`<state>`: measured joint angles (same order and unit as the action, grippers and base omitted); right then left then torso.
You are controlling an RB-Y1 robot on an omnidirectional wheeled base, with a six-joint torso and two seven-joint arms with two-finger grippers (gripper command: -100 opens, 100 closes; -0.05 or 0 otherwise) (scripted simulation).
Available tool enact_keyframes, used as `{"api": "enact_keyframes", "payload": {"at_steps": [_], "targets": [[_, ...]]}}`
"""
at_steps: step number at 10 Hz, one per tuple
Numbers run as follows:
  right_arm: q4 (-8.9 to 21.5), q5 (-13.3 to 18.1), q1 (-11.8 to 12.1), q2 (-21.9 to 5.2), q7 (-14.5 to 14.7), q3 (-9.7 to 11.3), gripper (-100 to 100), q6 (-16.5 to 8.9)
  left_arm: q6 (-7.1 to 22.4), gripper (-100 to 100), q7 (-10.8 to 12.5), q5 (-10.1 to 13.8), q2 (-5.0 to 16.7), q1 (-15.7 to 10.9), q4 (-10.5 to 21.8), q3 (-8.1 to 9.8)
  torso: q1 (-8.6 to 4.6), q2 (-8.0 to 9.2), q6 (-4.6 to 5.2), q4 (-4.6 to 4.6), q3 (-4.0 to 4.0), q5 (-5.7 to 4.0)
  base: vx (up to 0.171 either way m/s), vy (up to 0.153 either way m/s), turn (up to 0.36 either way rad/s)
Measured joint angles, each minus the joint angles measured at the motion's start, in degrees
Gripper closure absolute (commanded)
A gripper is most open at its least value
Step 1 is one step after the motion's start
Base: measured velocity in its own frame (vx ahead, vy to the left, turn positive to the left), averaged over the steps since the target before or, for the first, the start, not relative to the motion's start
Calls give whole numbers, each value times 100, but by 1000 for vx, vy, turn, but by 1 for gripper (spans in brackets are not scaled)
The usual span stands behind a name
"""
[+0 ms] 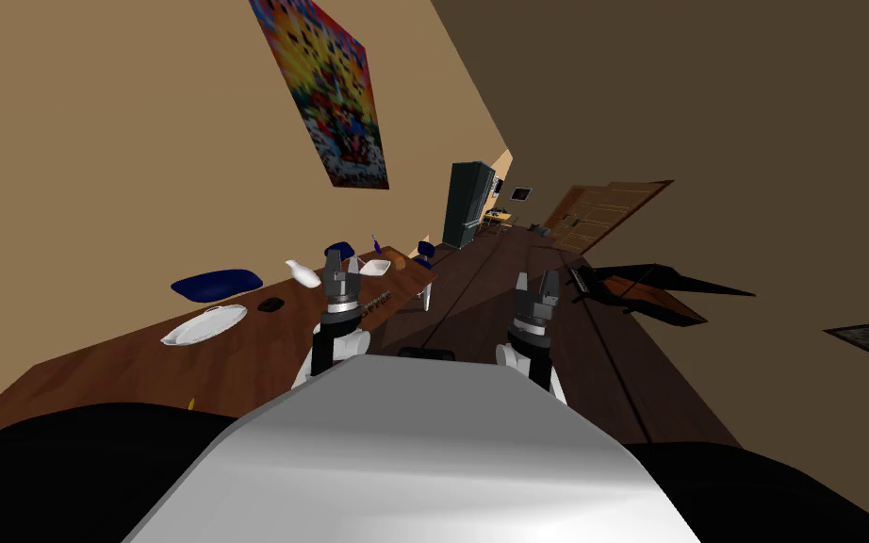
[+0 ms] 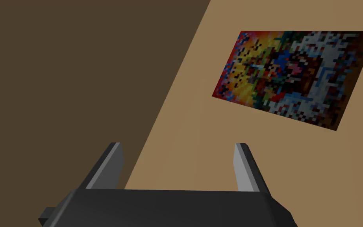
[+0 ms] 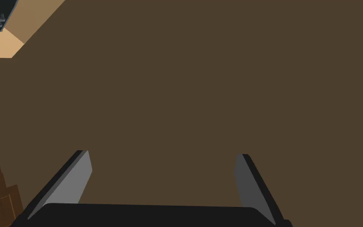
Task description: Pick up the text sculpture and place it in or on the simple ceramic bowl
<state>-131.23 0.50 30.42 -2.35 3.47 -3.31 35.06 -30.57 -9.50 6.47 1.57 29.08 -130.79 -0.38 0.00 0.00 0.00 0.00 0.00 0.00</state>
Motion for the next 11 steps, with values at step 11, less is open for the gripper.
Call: {"api": "enact_keyframes", "payload": {"at_steps": [11], "targets": [[0, 0, 0, 0, 0, 0, 0, 0, 509, -100, 1095, -428, 713, 688, 983, 764, -10, -14, 0, -3, -8, -3, 67, -39, -57]]}}
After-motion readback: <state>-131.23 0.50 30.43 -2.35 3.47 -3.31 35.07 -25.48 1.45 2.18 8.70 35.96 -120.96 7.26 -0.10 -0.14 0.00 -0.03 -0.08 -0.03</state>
